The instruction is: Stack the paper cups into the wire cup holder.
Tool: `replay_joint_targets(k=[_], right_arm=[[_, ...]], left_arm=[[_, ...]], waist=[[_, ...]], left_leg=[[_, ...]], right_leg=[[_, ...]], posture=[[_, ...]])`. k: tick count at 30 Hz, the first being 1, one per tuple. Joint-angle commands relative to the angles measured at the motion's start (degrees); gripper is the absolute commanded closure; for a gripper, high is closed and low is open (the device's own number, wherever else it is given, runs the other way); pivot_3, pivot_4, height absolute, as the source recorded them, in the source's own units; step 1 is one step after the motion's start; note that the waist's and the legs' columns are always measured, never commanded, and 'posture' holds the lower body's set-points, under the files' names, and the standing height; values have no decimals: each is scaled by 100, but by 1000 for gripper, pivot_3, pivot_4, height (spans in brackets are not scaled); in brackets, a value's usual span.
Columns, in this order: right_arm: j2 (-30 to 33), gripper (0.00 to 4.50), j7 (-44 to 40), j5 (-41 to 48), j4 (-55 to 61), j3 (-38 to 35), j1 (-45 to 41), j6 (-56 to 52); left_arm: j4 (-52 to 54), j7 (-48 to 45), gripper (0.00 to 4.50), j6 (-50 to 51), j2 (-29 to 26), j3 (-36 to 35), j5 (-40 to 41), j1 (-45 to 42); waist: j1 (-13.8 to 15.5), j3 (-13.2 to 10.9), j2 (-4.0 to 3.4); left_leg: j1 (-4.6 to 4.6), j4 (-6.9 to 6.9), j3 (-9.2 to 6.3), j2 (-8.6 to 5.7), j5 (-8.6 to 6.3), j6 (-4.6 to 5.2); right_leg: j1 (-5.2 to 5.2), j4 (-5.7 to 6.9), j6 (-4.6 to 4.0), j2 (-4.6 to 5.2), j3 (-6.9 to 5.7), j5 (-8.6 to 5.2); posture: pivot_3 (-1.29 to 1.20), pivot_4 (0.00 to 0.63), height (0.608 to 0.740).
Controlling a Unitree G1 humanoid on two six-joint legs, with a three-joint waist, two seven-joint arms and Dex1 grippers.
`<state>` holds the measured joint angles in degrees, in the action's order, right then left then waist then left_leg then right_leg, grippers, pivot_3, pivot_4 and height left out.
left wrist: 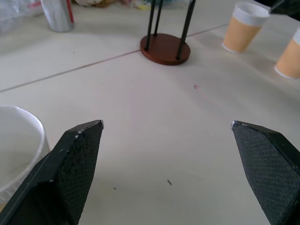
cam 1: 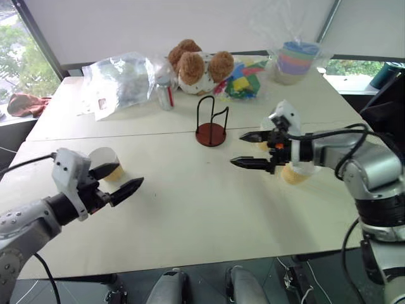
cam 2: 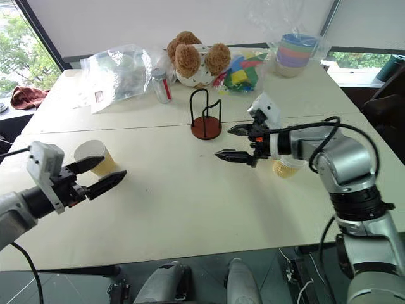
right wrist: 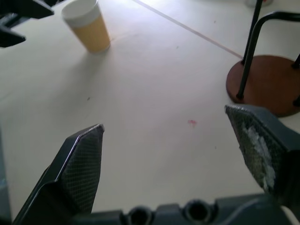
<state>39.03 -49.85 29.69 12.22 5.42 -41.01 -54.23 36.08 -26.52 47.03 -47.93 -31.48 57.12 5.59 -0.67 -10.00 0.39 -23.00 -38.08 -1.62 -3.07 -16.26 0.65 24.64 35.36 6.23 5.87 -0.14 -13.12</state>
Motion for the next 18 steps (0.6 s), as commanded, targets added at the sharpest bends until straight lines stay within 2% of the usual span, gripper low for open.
replay_joint_targets(k=[1, 5, 10, 18], right_arm=[[-513, 13, 886, -57, 403, -7, -337, -571], [-1479, 13, 2110, -415, 182, -12, -556, -957], [-2420, 13, 3029, -1009, -595, 131, -694, -438], [-2767, 13, 3237, -1786, -2109, 429, -1138, 659]], left_arm=[[-77, -218, 0, 63, -310, -346, 191, -192], [-297, -266, 0, 43, -487, -211, 164, -591], [-274, -218, 0, 51, -461, 8, 81, -921], [-14, -127, 0, 166, -602, 28, 250, -1151]], waist=[[-1, 0, 0], [-1, 0, -1], [-10, 1, 0], [-42, 0, -2]], left_leg=[[-2, 0, 0, 0, 0, 0], [-9, 0, 0, -2, 16, -27], [-14, 0, -1, -8, 25, -43], [-21, 1, 3, -9, 29, -47]], right_leg=[[3, 2, 0, 0, 0, 0], [13, 7, 0, -2, 0, 0], [16, 8, 1, -9, -2, 1], [33, 22, 2, -20, -2, 1]], posture=[[0, 150, 740], [0, 150, 740], [0, 150, 740], [0, 150, 740]])
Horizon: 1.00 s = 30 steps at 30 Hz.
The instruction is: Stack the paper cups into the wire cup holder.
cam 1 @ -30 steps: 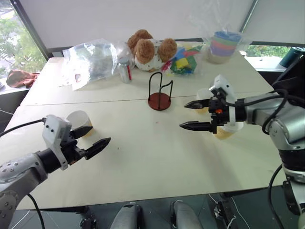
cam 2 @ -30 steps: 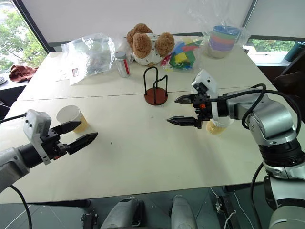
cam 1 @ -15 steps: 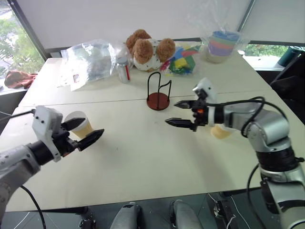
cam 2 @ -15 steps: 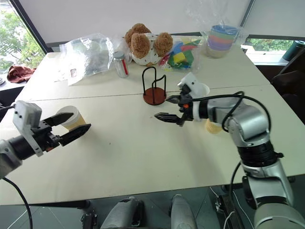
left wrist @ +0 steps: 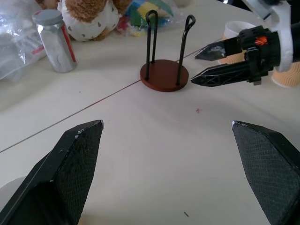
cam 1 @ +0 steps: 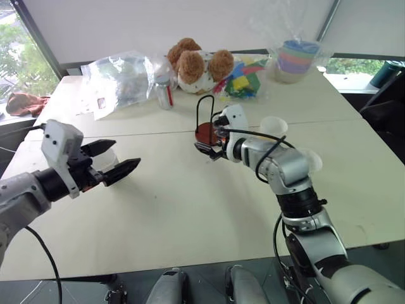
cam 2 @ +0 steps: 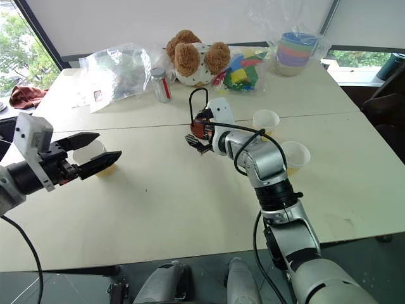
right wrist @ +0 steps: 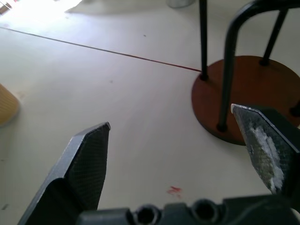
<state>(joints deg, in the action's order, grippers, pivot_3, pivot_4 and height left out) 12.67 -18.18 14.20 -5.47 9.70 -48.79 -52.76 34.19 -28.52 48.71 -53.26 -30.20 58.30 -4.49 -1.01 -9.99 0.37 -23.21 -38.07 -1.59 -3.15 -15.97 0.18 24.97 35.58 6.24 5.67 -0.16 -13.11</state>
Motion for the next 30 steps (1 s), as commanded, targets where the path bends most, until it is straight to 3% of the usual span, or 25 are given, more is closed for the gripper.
replay_joint_targets(k=[1, 6, 7, 10, 16, 21, 30], right_arm=[[-188, 13, 117, -330, -579, -8, -441, 700], [-599, 13, 224, -453, -1711, -257, -854, 1553], [-678, 253, 254, -443, -1948, -347, -959, 1695], [-775, 1193, 229, -503, -2417, -446, -1160, 2037], [-856, 4446, 298, -694, -3036, -498, -1363, 2547], [-641, 4446, -610, -860, -2697, -140, -1232, 3091], [1127, 4446, -4305, 207, -90, 365, -507, 2370]], left_arm=[[190, 127, 0, 2, -41, -86, 141, -180], [393, 392, 0, 5, 122, -4, 205, -116], [420, 420, 0, 10, 136, 4, 183, -93], [442, 483, 0, 24, 160, -5, 183, -92], [482, 609, 0, 4, 187, 70, 151, -116], [539, 664, 0, -3, 191, 101, 133, -74], [801, 755, 0, 193, 121, 120, 619, -46]], waist=[[-13, 0, 0], [-25, 0, 0], [-28, 0, 0], [-36, 0, 0], [-20, 0, 0], [-41, -1, -1], [18, -1, 0]], left_leg=[[0, 0, 0, 0, 2, -3], [3, 1, 0, 2, 5, -8], [1, 2, 1, 3, 6, -10], [-1, 2, 0, 4, 10, -16], [-1, 2, -2, 3, 10, -17], [-1, 2, -2, 4, 11, -18], [-10, 1, -7, 4, 8, -11]], right_leg=[[0, 1, 0, -1, 0, 0], [13, 37, 0, -3, 3, 0], [16, 42, 0, -4, 4, 0], [23, 47, -1, -6, 5, 0], [22, 48, -1, -6, 5, -1], [24, 49, -1, -7, 5, -1], [21, 47, 0, -8, 2, -1]], posture=[[0, 150, 740], [0, 150, 740], [0, 150, 740], [0, 150, 740], [0, 150, 740], [0, 150, 740], [0, 150, 740]])
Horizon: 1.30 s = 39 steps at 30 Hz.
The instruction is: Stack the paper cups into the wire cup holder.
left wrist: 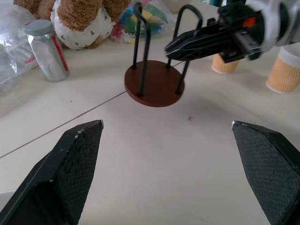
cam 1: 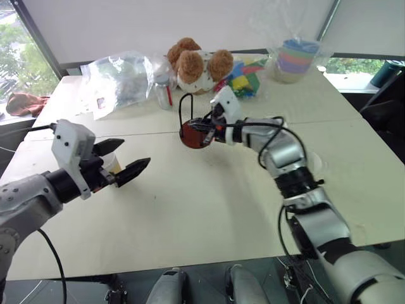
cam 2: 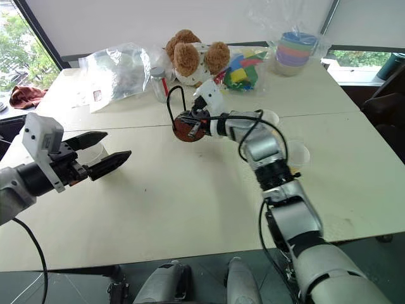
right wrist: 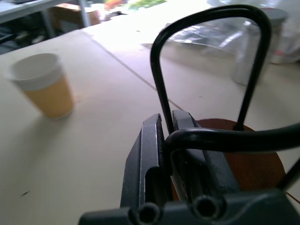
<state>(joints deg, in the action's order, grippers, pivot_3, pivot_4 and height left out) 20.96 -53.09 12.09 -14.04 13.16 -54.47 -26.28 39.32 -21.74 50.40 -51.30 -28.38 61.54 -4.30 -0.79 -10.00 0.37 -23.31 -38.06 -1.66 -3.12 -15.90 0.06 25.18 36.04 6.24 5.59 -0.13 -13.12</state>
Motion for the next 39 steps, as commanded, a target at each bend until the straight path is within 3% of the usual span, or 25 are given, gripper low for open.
replay_joint_targets(k=[1, 8, 16, 17, 19, 24, 31, 36, 39], right_arm=[[424, 4446, -980, 503, 945, 23, 120, -385], [684, 4446, -1322, 582, 1522, 175, 703, -606], [638, 4446, -1111, 389, 1734, 425, 1092, -607], [639, 3874, -1084, 382, 1747, 424, 1105, -618], [679, 3336, -1056, 408, 1826, 420, 1148, -702], [946, 789, -1084, 520, 2218, 330, 1241, -1051], [1972, 789, -1284, 872, 2944, -55, 1481, -1926], [3232, 789, -1866, 1067, 3549, -313, 1370, -2121], [4030, 789, -2161, 717, 3221, -368, 1036, -1766]], left_arm=[[341, 96, 0, 68, -99, -52, 412, -68], [759, -195, 0, 369, -605, -82, 626, 528], [562, -178, 0, 302, -711, -90, 716, 413], [547, -178, 0, 307, -713, -81, 718, 393], [528, -200, 0, 311, -713, -66, 696, 383], [327, -356, 0, 267, -739, 138, 566, 190], [40, -718, 0, 137, -724, 481, 199, -73], [-218, -1144, 0, 14, -761, 775, -138, -288], [-402, -1427, 0, -82, -778, 976, -383, -471]], waist=[[-6, 0, 0], [-27, 0, 0], [10, 0, 1], [8, 0, 1], [3, 0, 1], [17, 0, 1], [31, 0, 1], [24, -2, -2], [19, -3, -3]], left_leg=[[2, -2, 0, 0, -1, 2], [10, 0, 3, 9, -14, 24], [9, -6, 2, 3, -9, 16], [9, -6, 2, 3, -3, 4], [9, -5, 2, 4, 1, -3], [9, -4, 1, 4, 0, -1], [6, -5, 0, 3, -13, 22], [5, -5, 2, 3, -16, 28], [6, -7, 5, 4, -16, 29]], right_leg=[[-1, -1, 0, 1, 0, 0], [4, 1, -3, -2, 3, -1], [-2, -1, -3, 2, 3, -2], [-1, -1, -3, 2, 2, -2], [0, -1, -3, 2, 3, -2], [-1, -1, -3, 1, 2, -2], [-3, -5, -4, 2, 1, -2], [-5, -11, -4, 3, 0, -2], [-7, -13, -3, 2, -1, -2]], posture=[[0, 150, 740], [0, 150, 740], [0, 150, 740], [0, 150, 740], [0, 150, 740], [0, 150, 740], [0, 150, 740], [0, 150, 740], [0, 150, 740]])
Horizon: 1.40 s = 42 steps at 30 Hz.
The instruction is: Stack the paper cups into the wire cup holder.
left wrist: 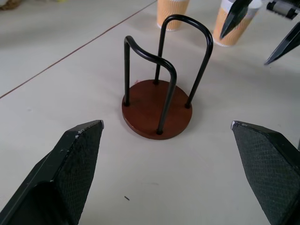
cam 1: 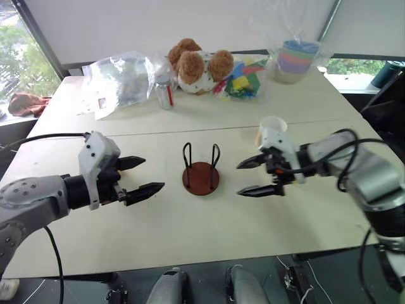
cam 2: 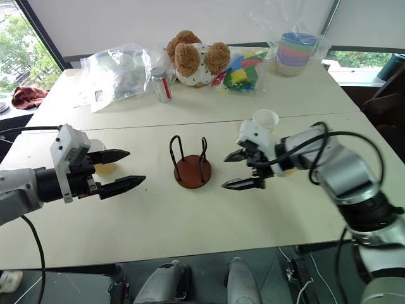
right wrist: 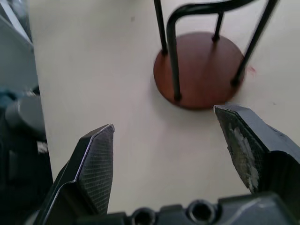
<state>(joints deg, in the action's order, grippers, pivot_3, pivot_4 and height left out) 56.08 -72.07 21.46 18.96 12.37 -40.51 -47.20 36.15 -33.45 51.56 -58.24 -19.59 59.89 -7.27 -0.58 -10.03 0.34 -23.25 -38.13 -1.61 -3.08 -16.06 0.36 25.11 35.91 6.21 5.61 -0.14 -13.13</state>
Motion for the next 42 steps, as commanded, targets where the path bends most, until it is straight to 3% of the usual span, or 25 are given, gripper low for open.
replay_joint_targets(k=[1, 7, 12, 28, 31, 36, 42], right_arm=[[727, 789, -327, -382, -257, -264, -465, 506], [1333, 789, -602, -980, -1257, -98, -643, 1119], [1499, 789, -744, -1231, -1697, -117, -444, 1341], [1020, 789, -506, -1466, -2000, -13, 137, 1243], [807, 1650, -412, -1517, -2189, 20, 138, 1282], [735, 4348, -444, -1720, -2356, 140, 160, 1543], [749, 4434, -602, -1765, -2240, 164, 69, 1507]], left_arm=[[-151, -327, 0, -231, -70, 170, -293, -255], [-497, -546, 0, -510, 286, 801, -777, -851], [-471, -618, 0, -504, 439, 873, -886, -920], [-391, -597, 0, -495, 662, 801, -1116, -775], [-384, -583, 0, -496, 667, 789, -1132, -777], [-357, -554, 0, -501, 657, 739, -1154, -730], [-334, -548, 0, -504, 643, 689, -1185, -678]], waist=[[-3, 0, 0], [3, 1, 3], [-2, 0, 3], [1, 0, 2], [5, 0, 2], [3, 0, 2], [2, 0, 3]], left_leg=[[0, 0, 2, 0, 0, 0], [2, -1, 2, 1, -1, 2], [-2, -1, 5, 1, -2, 4], [-3, -4, 5, 2, -2, 3], [-3, -4, 5, 2, -1, 2], [-3, -5, 4, 1, 0, 0], [-2, -7, 5, 1, 0, 0]], right_leg=[[0, 0, 0, 0, 0, 0], [-7, -7, 1, -1, -2, 0], [-4, -15, 2, 2, 1, 1], [-4, -14, 3, 5, 1, 1], [-4, -13, 3, 5, 1, 1], [-5, -12, 3, 4, 1, 1], [-5, -9, 3, 3, 1, 1]], posture=[[0, 150, 740], [0, 150, 740], [0, 150, 740], [0, 150, 740], [0, 150, 740], [0, 150, 740], [0, 150, 740]])
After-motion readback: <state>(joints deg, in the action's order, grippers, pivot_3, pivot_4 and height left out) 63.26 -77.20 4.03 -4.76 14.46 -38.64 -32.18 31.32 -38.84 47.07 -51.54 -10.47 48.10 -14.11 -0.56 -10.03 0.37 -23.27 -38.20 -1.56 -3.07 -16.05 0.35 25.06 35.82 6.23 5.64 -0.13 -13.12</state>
